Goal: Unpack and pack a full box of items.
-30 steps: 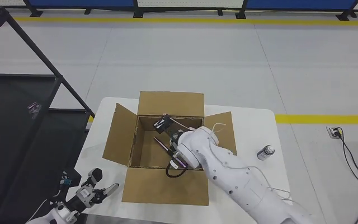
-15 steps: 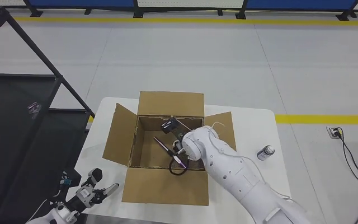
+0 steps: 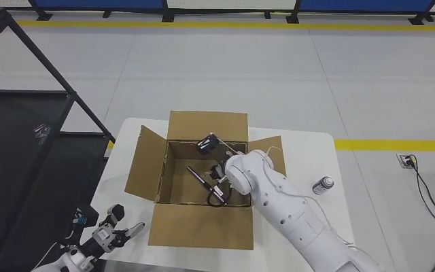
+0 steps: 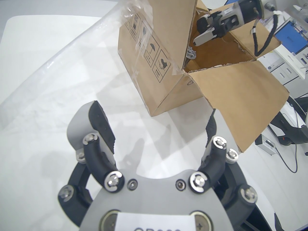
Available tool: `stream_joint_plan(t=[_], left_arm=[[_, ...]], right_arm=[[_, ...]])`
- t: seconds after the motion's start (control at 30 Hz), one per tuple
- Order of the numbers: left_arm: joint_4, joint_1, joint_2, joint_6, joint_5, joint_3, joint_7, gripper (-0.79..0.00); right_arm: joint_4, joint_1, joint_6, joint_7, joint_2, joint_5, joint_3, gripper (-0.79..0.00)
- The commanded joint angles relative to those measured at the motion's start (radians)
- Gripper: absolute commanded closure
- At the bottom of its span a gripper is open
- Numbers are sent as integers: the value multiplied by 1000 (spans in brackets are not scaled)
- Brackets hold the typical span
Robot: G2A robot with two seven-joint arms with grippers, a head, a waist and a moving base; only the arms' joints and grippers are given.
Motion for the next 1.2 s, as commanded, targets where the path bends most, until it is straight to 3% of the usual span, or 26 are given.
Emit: stream_joint_plan(t=[0.0, 0.17, 0.23, 0.33, 0.47, 0.53, 0.83, 0.87, 0.97, 1.0, 1.17], left_arm=[[0, 0, 0, 0, 0, 0, 0, -785], [0, 0, 0, 0, 0, 0, 0, -785], [0, 0, 0, 0, 0, 0, 0, -785], [0, 0, 0, 0, 0, 0, 0, -785], [0, 0, 0, 0, 0, 0, 0, -785], [0, 0, 0, 0, 0, 0, 0, -785], [0, 0, 0, 0, 0, 0, 0, -785], [0, 0, 0, 0, 0, 0, 0, -785], [0, 0, 0, 0, 0, 0, 0, -785], [0, 0, 0, 0, 0, 0, 0, -785], [0, 0, 0, 0, 0, 0, 0, -785]], right_arm=[[-211, -100, 14, 38, 38, -100, 80, -785], [-724, -444, 4, 109, 119, -283, 371, -785], [-823, -548, 15, 107, 135, -301, 491, -785], [-862, -635, 63, 102, 147, -318, 639, -785], [-791, -673, 121, 102, 154, -320, 765, -785], [-708, -658, 100, 109, 157, -276, 805, -785], [-258, -479, 23, 49, 169, -205, 838, -785], [-221, -463, 12, 44, 171, -202, 839, -730], [-136, -417, 26, 38, 174, -203, 838, -58], [-119, -408, 20, 31, 175, -198, 839, 0], [-110, -402, 3, 19, 181, -189, 838, 0]])
